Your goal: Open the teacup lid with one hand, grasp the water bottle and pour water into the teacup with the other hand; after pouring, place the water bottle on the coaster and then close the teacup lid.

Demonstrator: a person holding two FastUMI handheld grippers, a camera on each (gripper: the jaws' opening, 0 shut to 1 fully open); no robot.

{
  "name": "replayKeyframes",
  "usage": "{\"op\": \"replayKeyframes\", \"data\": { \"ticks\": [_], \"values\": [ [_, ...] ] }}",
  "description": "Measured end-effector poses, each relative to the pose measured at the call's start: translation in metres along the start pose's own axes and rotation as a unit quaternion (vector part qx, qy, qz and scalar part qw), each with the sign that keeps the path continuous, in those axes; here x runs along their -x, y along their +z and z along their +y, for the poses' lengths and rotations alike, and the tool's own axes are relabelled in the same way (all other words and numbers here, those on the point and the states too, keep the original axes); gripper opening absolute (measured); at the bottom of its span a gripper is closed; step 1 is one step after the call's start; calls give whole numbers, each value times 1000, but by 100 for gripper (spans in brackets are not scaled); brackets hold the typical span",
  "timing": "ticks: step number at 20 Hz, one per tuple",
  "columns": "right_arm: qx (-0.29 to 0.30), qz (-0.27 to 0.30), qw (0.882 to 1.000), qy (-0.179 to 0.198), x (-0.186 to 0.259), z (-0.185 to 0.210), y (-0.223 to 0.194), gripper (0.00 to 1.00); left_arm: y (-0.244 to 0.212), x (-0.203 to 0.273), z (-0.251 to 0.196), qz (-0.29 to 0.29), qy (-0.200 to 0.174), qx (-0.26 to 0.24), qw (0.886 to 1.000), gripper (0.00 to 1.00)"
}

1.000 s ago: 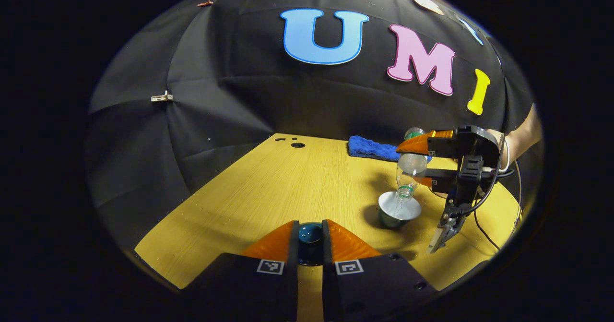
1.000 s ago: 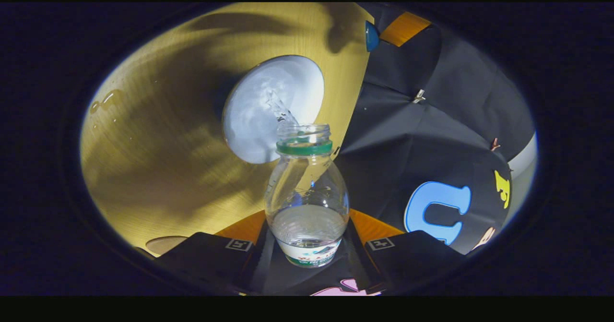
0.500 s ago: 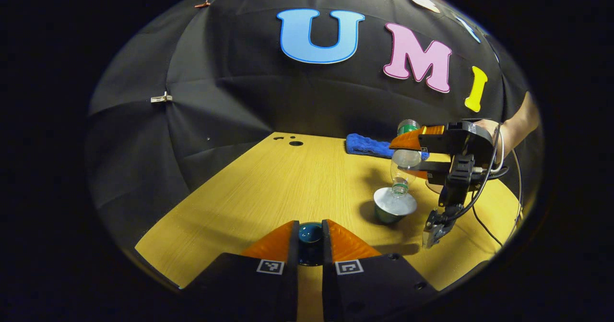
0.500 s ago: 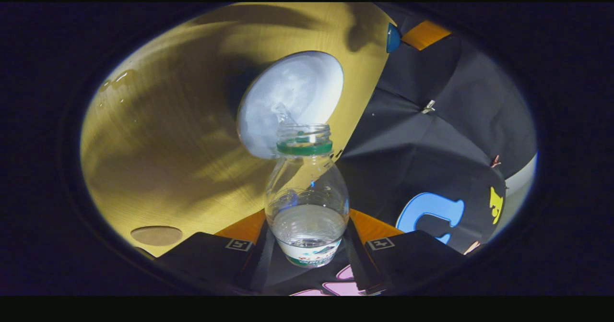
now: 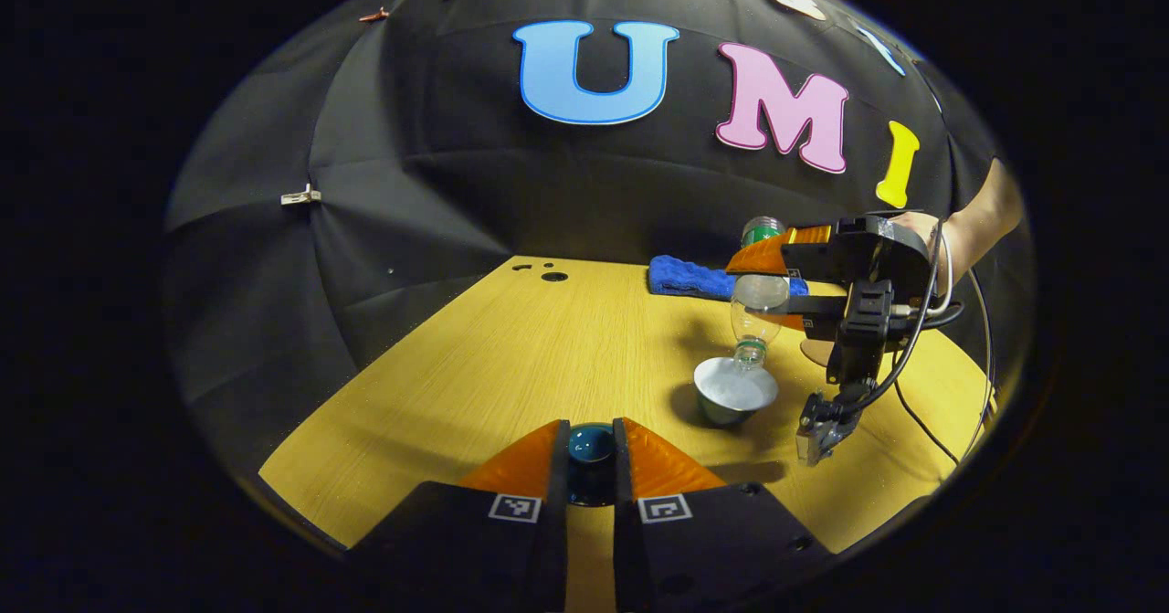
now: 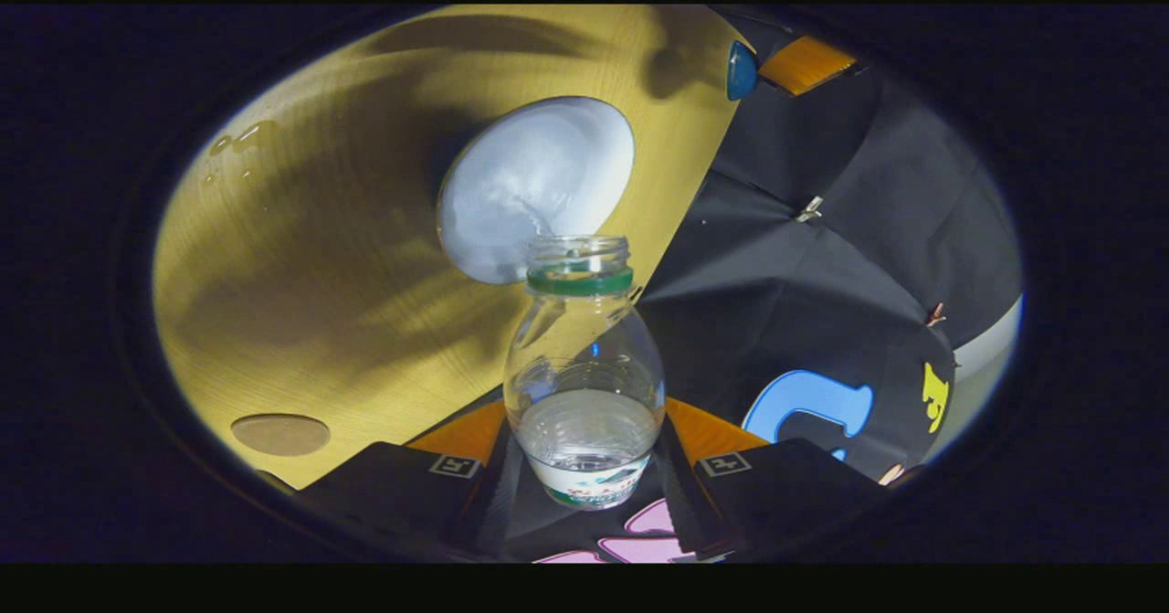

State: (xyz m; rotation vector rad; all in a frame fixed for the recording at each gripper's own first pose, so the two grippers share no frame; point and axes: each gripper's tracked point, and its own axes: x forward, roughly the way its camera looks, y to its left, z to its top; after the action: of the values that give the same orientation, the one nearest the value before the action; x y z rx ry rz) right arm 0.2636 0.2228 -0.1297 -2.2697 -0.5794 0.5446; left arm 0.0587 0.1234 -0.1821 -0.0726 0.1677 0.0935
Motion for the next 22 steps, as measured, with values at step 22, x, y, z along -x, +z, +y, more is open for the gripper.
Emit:
{"op": "replayKeyframes", "data": {
  "ticks": [22],
  "values": [
    [-245,83,965,51,16,12,-38,71,14,8,-9,-16,15,4,1000,24]
  ]
}}
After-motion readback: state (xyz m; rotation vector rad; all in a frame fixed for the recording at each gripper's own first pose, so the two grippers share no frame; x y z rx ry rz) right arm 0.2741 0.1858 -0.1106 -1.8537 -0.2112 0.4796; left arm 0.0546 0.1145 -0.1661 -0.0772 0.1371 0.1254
